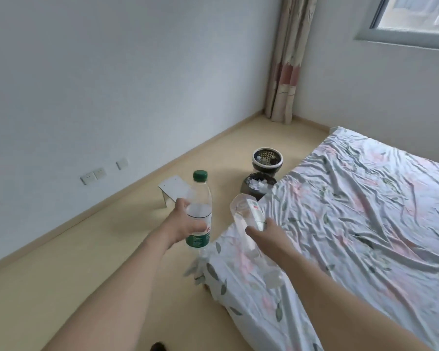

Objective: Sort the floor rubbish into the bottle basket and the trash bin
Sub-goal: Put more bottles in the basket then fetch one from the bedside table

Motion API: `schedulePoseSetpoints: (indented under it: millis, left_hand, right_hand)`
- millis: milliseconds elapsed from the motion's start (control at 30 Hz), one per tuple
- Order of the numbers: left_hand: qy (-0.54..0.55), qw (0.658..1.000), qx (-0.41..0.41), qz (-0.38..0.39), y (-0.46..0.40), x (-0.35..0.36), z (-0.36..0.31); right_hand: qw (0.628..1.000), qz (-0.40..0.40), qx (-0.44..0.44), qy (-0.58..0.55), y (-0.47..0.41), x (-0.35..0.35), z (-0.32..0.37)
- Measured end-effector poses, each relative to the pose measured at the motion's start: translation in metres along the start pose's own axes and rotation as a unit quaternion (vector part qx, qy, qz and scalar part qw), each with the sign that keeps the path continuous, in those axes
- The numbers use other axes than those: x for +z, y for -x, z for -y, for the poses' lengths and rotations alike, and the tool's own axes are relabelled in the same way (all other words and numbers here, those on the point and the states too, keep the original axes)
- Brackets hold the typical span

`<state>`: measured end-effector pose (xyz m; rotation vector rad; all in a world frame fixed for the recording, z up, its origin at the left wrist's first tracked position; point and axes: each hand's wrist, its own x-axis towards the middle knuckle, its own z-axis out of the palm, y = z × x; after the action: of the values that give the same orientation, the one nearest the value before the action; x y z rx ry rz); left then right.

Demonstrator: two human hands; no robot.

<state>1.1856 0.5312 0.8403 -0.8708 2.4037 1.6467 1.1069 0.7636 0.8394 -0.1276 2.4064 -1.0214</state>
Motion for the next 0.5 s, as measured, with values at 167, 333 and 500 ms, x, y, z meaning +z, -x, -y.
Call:
schedulePoseSetpoints:
  millis: [167, 333, 500]
  left_hand:
    - [0.016, 0.999, 0.016, 0.048, -0.072, -0.123, 0.017]
    - [0.051, 0.996, 0.040, 0.060, -0.144, -0.211, 0.014]
    - [0.075, 0.994, 0.039, 0.065, -0.228, -0.246, 0.007]
  right_hand:
    - [0.999, -0.018, 0.010, -0.048, -0.056, 0.073, 0.100]
    - [0.995, -0.030, 0.052, -0.078, -0.107, 0.105, 0.176]
    - [0.981, -0.014, 0.132, -0.139, -0.174, 0.131, 0.215]
